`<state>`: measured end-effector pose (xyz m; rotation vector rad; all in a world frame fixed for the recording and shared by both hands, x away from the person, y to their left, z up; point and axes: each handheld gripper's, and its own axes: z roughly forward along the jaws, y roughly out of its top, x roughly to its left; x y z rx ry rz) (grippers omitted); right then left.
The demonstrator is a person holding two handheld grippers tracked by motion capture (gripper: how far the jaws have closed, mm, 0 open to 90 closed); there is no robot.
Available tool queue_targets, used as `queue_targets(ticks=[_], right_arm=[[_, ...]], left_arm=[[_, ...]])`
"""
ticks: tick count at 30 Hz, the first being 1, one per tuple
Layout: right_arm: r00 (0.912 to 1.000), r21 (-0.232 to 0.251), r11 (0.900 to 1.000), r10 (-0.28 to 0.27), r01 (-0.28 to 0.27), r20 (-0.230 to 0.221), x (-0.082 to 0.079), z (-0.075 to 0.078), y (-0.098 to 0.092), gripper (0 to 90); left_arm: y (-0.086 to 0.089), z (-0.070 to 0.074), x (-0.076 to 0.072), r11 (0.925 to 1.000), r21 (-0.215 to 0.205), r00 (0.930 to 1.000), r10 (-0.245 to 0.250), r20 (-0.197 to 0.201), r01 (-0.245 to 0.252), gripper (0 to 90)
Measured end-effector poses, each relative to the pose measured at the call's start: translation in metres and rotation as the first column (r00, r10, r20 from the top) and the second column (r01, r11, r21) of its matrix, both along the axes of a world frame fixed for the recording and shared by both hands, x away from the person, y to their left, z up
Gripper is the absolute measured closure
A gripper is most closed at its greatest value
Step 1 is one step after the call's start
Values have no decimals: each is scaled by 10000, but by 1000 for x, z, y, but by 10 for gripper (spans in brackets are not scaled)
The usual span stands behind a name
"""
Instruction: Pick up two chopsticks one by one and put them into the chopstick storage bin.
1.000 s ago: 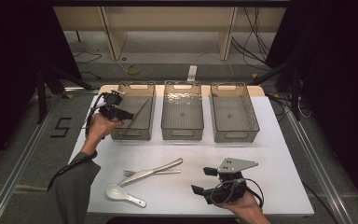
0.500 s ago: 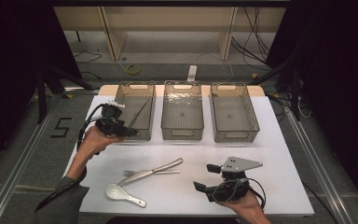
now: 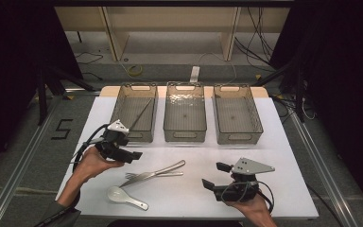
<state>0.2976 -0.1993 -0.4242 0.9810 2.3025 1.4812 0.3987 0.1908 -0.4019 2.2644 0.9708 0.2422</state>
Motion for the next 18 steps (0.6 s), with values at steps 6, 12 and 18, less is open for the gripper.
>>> queue_targets(ticks=[6, 12, 18], right_arm=[[9993, -50, 9995, -317, 318, 189, 1, -1, -8, 227], [9985, 1, 9988, -480, 481, 264, 2, 0, -12, 227], [9978, -47, 9981, -609, 610, 255, 4, -1, -17, 223]], left_arm=[[-13, -4, -16, 9955, 324, 9960, -883, -146, 888, 208], [-22, -13, -27, 9870, 588, 9882, -1471, -421, 1495, 201], [-27, -14, -37, 9774, 868, 9808, -1893, -476, 1929, 198]])
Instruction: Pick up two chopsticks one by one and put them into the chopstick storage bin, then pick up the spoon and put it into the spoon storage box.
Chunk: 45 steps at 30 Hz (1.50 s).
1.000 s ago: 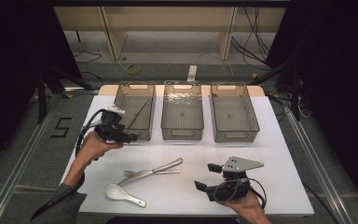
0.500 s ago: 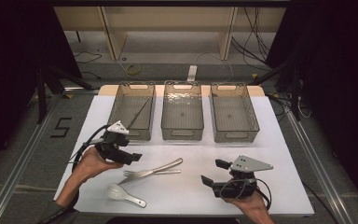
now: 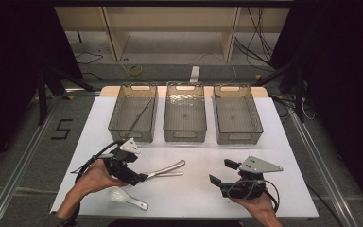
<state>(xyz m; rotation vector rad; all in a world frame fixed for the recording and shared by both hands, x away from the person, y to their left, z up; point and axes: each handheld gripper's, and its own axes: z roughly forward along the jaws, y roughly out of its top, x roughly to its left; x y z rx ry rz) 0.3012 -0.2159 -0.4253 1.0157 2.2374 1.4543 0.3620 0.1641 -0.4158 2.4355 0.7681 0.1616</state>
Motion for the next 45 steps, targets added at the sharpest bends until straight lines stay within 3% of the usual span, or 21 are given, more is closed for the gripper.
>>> queue_targets(ticks=[11, 17, 20, 33, 45], right_arm=[[9998, 31, 9998, -192, 192, -9, 2, -1, -4, 223], [9996, 90, 9996, -277, 277, -21, 1, -1, -6, 222], [9995, 154, 9993, -329, 329, -16, -1, 0, -9, 222], [9993, 93, 9993, -362, 363, -72, -1, -1, -8, 222], [9994, 5, 9995, -324, 324, -89, -2, -2, -8, 222]], left_arm=[[-4, -8, -13, 9949, 781, 9975, -605, -361, 632, 197], [-4, -10, -20, 9938, 810, 9965, -724, -416, 756, 196], [-5, -11, -22, 9955, 618, 9965, -697, -456, 725, 197], [-3, -17, -31, 9865, 1325, 9944, -899, -550, 965, 198], [-3, -28, -34, 9750, 1885, 9900, -1004, -987, 1177, 204]])
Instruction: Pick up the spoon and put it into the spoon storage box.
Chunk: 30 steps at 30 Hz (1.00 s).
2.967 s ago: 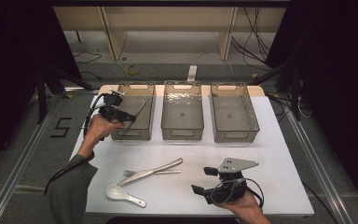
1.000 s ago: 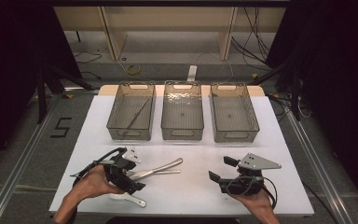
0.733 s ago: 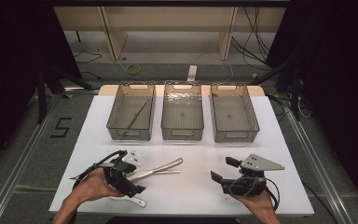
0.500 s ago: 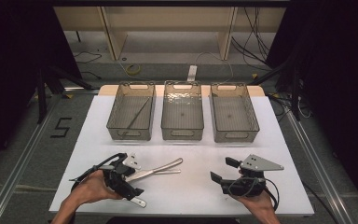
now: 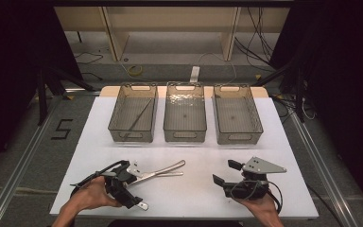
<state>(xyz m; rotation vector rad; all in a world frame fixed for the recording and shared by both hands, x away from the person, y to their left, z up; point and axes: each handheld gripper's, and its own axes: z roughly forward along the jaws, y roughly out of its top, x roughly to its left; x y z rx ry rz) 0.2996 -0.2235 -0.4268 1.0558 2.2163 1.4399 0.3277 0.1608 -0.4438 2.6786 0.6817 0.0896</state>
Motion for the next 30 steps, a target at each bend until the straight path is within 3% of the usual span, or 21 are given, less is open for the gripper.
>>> queue_targets(ticks=[7, 16, 24, 28, 30], right_arm=[[10000, -32, 10000, 9, -9, -1, 1, 0, 1, 222], [9999, -205, 9997, 96, -95, 30, -1, 0, 5, 222], [9998, -281, 9994, 190, -190, -6, -1, -1, 7, 223], [9998, -335, 9992, 220, -219, 7, -1, -1, 7, 223], [9997, -343, 9991, 230, -231, -13, -1, -2, 8, 224]], left_arm=[[0, -1, -6, 9997, 104, 9997, -233, -82, 234, 221], [-1, -6, -13, 9959, 597, 9977, -678, -43, 680, 288], [-3, -12, -15, 9897, 975, 9944, -1034, -198, 1048, 329], [-4, -17, -15, 9800, 1489, 9912, -1286, -316, 1319, 332], [-5, -19, -15, 9792, 1582, 9919, -1245, -256, 1270, 340]])
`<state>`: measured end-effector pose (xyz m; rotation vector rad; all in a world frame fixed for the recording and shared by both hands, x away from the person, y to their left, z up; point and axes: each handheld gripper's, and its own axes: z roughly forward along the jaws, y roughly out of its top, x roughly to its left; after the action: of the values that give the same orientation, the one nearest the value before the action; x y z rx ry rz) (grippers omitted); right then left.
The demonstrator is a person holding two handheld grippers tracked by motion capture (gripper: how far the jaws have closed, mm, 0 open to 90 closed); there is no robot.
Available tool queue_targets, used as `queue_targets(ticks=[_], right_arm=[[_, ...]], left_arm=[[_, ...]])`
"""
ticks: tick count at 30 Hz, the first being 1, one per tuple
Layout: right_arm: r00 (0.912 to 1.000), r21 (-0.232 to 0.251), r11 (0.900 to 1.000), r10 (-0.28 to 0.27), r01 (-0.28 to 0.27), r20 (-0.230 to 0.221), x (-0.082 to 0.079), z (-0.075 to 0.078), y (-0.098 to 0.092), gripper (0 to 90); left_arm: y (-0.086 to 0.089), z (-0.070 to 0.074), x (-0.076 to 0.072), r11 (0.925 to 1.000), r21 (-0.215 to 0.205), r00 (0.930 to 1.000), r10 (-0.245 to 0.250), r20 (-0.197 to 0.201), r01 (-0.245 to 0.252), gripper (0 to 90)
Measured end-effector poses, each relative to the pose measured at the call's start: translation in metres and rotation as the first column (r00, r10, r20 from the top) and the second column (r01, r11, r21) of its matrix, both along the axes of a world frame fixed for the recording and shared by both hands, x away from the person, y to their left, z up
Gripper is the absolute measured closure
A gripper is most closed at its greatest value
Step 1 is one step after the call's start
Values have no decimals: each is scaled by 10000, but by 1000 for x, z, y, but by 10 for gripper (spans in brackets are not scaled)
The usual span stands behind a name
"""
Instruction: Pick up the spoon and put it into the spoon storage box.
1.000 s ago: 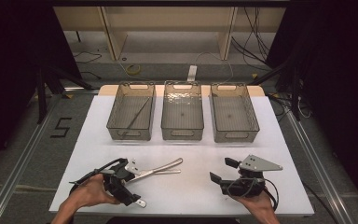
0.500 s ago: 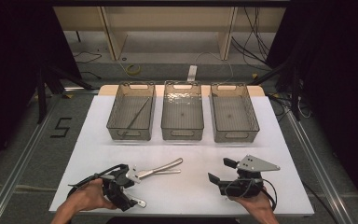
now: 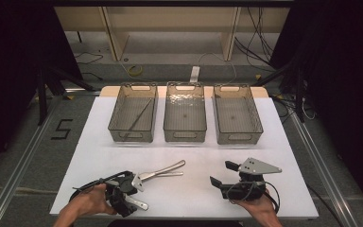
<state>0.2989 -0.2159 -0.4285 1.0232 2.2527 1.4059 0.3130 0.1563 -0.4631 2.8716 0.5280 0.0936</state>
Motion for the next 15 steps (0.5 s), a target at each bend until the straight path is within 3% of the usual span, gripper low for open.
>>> queue_targets(ticks=[8, 15], right_arm=[[9999, -38, 9999, 93, -94, -61, 0, 0, 0, 229], [9998, -42, 9999, 156, -156, -85, 0, 0, 1, 231]], left_arm=[[2, -1, 5, 9997, -163, 9995, 169, -275, -174, 437], [3, 1, 7, 9999, -95, 9996, 104, -276, -107, 593]])
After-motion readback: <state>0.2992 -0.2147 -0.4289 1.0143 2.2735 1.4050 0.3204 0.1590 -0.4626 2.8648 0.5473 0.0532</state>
